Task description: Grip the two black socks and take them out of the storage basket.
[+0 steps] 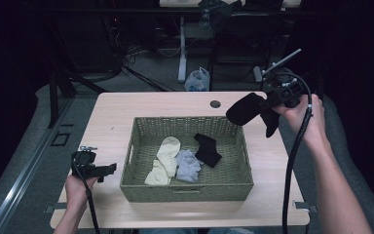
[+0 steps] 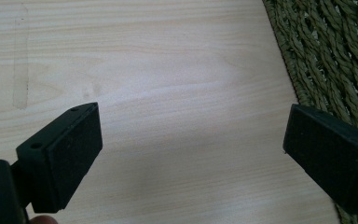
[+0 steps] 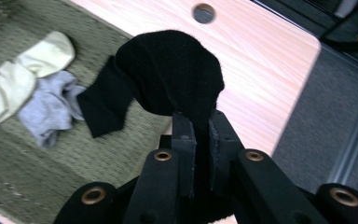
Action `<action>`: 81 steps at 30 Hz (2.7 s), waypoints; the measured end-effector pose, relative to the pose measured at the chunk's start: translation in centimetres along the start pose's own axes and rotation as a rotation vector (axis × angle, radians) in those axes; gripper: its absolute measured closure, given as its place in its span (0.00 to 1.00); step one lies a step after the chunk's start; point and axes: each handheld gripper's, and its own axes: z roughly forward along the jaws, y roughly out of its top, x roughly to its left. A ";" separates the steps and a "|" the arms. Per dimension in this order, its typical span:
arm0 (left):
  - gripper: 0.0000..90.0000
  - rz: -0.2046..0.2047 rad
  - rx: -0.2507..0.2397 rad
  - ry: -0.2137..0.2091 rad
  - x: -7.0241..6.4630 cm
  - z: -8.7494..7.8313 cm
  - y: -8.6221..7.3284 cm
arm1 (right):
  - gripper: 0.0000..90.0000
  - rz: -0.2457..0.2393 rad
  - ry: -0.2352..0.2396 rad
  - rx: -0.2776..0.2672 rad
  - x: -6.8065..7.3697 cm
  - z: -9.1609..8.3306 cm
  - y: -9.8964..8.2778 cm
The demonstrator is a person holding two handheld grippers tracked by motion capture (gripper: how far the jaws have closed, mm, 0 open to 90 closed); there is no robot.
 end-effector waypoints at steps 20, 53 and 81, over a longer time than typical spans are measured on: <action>0.05 0.000 0.004 0.001 0.0 0.0 0.0 | 0.93 0.175 -0.087 0.116 -6.1 6.1 -5.4; 0.05 -0.004 0.002 0.004 0.1 -0.1 -0.1 | 0.38 0.226 -0.009 0.219 -5.3 13.5 -8.1; 0.05 -0.002 0.003 -0.004 0.2 -0.1 -0.1 | 0.02 -0.088 0.116 0.049 6.5 8.1 1.9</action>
